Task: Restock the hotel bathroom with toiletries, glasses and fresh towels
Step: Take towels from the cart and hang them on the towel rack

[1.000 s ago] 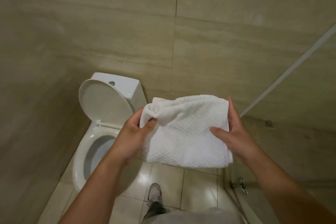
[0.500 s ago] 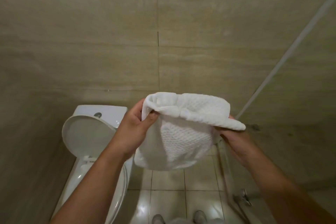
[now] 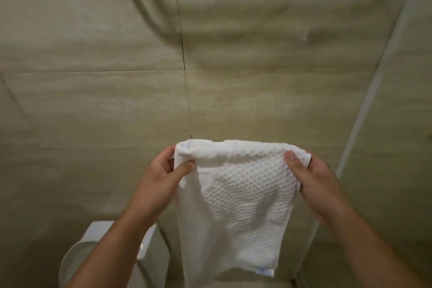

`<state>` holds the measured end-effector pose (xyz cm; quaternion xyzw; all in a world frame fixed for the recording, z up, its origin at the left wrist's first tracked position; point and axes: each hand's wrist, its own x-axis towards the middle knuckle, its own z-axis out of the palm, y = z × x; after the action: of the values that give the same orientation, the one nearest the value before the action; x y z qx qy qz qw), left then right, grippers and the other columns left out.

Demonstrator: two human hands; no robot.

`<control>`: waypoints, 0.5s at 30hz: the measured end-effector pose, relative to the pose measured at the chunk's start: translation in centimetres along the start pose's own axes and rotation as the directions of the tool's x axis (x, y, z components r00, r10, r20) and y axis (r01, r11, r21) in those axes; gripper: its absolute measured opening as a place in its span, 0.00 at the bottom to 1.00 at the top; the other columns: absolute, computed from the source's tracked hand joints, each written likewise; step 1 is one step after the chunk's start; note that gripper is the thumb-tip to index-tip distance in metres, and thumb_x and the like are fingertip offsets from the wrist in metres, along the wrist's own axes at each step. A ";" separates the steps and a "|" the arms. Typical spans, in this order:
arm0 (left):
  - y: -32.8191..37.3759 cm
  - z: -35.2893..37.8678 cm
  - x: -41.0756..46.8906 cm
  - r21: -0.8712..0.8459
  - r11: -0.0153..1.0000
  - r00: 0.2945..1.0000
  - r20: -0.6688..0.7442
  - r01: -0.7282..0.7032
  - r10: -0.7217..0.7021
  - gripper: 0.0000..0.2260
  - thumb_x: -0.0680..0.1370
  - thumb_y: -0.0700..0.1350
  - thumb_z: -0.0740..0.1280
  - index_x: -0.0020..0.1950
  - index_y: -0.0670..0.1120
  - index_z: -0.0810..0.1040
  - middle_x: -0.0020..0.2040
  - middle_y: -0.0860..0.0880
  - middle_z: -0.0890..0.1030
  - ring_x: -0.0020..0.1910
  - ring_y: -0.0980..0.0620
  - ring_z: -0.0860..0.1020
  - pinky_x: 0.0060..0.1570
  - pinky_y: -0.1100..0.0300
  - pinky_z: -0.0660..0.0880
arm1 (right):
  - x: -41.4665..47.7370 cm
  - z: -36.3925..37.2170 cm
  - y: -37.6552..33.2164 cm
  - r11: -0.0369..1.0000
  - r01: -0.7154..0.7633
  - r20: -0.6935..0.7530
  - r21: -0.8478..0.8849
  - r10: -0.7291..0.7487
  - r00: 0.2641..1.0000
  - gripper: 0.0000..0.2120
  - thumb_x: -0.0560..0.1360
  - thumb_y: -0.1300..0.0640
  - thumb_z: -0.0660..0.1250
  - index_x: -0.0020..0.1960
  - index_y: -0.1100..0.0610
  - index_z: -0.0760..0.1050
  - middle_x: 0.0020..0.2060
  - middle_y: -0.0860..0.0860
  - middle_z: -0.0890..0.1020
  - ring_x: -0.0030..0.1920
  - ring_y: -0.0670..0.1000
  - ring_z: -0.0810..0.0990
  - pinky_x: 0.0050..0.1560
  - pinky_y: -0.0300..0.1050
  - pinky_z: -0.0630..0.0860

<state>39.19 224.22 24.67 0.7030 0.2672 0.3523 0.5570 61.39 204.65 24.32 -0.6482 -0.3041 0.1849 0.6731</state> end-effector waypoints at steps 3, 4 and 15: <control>4.9 0.8 2.2 0.047 0.986 0.986 -0.041 -0.162 0.163 0.10 0.82 0.41 0.70 0.61 0.54 0.82 0.52 0.53 0.88 0.51 0.54 0.86 0.48 0.57 0.81 | 2.1 -1.3 -4.7 0.970 0.226 -0.013 -0.092 -0.228 0.973 0.06 0.82 0.52 0.67 0.53 0.49 0.82 0.45 0.43 0.88 0.45 0.42 0.85 0.46 0.35 0.79; 6.6 1.1 3.0 0.065 0.975 0.975 -0.052 -0.214 0.217 0.09 0.82 0.42 0.70 0.60 0.53 0.82 0.51 0.53 0.88 0.50 0.55 0.86 0.48 0.59 0.81 | 2.9 -1.7 -6.2 0.948 0.296 -0.026 -0.119 -0.301 0.953 0.05 0.81 0.53 0.67 0.52 0.49 0.82 0.44 0.43 0.87 0.44 0.41 0.85 0.43 0.32 0.77; 22.2 2.5 10.6 0.334 0.722 0.741 -0.094 -0.606 0.665 0.14 0.80 0.42 0.73 0.62 0.54 0.77 0.52 0.58 0.85 0.52 0.61 0.83 0.44 0.65 0.81 | 11.3 -5.7 -20.8 0.641 0.670 -0.153 -0.373 -0.755 0.637 0.09 0.78 0.53 0.73 0.58 0.47 0.82 0.52 0.44 0.84 0.52 0.45 0.83 0.53 0.40 0.77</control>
<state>47.30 225.64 48.02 0.7829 0.1122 0.5520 0.2643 70.48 205.64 46.90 -0.5812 -0.4561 -0.2433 0.6284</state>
